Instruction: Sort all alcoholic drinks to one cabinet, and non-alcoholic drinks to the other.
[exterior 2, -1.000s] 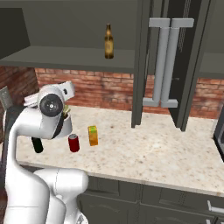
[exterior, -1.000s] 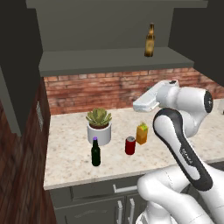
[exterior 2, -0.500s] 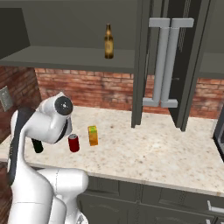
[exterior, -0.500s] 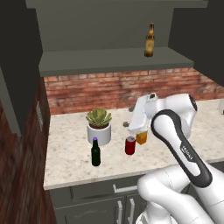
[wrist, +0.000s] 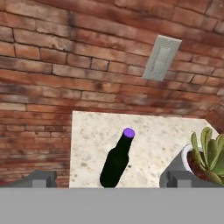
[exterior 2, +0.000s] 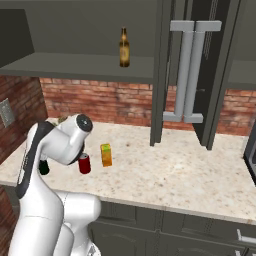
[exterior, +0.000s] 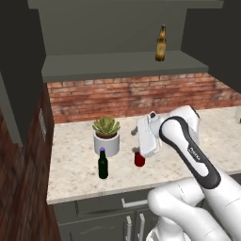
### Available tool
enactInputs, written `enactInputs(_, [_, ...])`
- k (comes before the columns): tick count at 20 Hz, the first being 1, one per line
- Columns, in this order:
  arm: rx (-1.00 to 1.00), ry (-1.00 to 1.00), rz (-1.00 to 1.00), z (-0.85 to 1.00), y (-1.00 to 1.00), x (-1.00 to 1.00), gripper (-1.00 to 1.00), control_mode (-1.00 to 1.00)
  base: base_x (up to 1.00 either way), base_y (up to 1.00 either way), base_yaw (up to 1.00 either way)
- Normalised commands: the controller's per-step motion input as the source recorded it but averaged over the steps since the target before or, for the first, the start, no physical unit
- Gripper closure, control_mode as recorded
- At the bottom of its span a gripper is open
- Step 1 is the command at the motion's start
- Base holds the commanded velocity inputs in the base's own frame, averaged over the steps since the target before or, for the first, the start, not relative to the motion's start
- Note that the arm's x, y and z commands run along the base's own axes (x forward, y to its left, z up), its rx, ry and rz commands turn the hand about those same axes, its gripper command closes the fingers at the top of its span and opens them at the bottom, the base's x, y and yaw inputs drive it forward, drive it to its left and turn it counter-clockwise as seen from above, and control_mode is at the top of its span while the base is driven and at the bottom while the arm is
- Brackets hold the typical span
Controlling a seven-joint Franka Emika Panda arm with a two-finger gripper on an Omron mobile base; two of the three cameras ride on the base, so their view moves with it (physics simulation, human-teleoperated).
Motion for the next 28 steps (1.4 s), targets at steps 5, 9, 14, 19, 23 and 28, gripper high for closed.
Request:
enactInputs(5, [-0.01,0.0,0.16,-0.53,0.21,0.0,-1.0,-1.0,0.0,0.0,0.0])
enactInputs(9, [0.0,0.0,0.1,-0.41,0.13,0.0,-1.0,-1.0,0.0,0.0,0.0])
enactInputs(14, [0.0,0.04,0.01,-0.31,0.13,0.0,-1.0,-1.0,0.0,0.0,0.0])
enactInputs(19, [-0.03,0.1,0.0,-0.28,0.19,0.09,-1.0,-1.0,0.0,0.0,0.0])
enactInputs(23, [-0.02,0.06,0.0,-0.18,0.1,0.17,-1.0,-1.0,0.0,0.0,0.0])
enactInputs(28, [0.0,0.0,0.0,-0.14,0.03,0.02,-1.0,-1.0,0.0,0.0,0.0])
